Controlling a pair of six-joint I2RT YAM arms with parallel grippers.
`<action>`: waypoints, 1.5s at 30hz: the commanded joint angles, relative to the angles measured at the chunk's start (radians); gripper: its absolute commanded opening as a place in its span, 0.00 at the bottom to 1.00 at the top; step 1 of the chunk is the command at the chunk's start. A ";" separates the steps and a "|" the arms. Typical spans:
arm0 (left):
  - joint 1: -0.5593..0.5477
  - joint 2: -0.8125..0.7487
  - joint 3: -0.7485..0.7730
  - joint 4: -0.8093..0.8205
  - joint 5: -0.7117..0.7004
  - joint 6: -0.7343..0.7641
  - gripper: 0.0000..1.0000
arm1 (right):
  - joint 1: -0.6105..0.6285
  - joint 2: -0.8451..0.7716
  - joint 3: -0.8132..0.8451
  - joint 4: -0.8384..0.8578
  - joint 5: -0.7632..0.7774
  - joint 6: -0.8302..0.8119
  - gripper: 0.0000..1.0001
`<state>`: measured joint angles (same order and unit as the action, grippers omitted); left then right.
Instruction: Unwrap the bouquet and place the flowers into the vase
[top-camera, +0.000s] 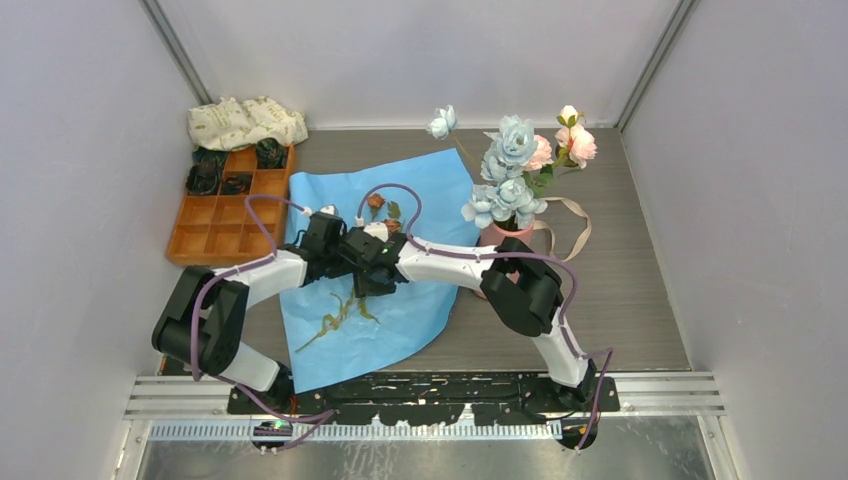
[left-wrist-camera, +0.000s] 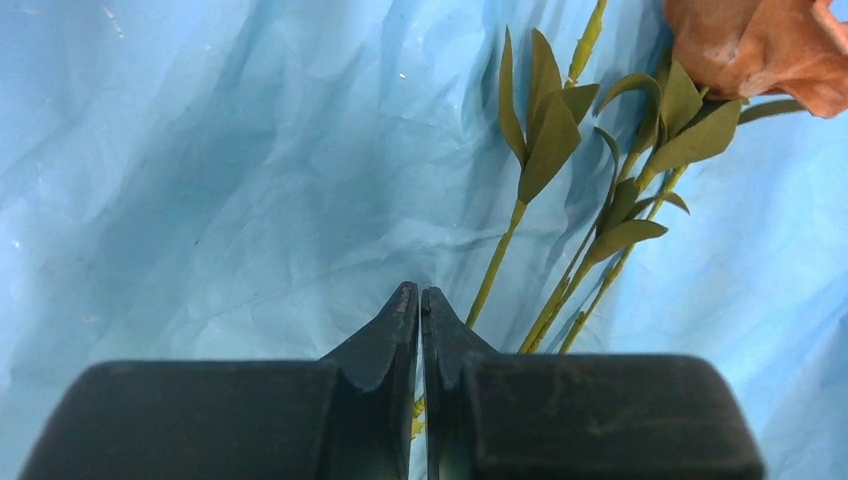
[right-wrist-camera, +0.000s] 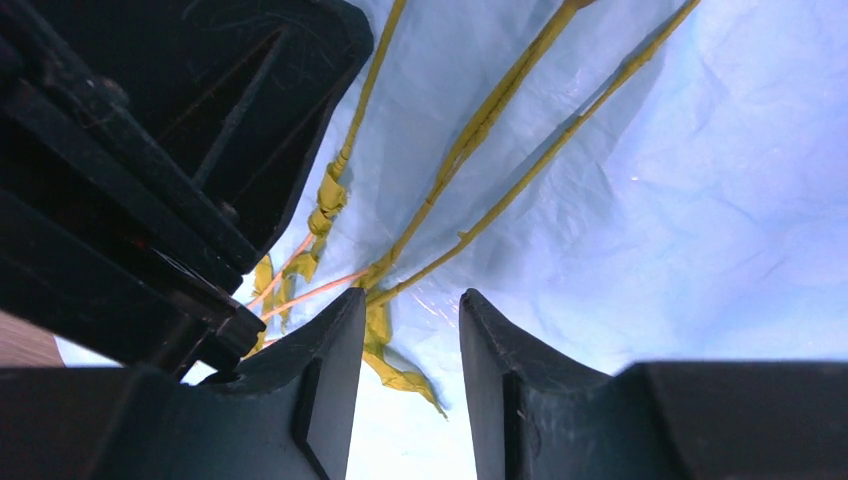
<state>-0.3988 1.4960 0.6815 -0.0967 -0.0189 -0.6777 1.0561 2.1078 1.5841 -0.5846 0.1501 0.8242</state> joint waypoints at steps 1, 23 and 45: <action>-0.068 -0.119 0.016 -0.132 0.134 -0.006 0.08 | -0.038 0.141 -0.007 0.091 0.084 0.044 0.44; -0.063 -0.507 0.300 -0.547 -0.137 0.127 0.45 | -0.041 -0.227 -0.202 0.080 0.173 0.034 0.55; -0.074 -0.337 0.151 -0.455 0.012 0.134 0.70 | 0.055 -1.011 -0.323 0.126 0.071 -0.209 0.60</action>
<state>-0.4644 1.1175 0.8352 -0.6010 -0.0242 -0.5575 1.0828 1.1740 1.2663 -0.5510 0.3027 0.6853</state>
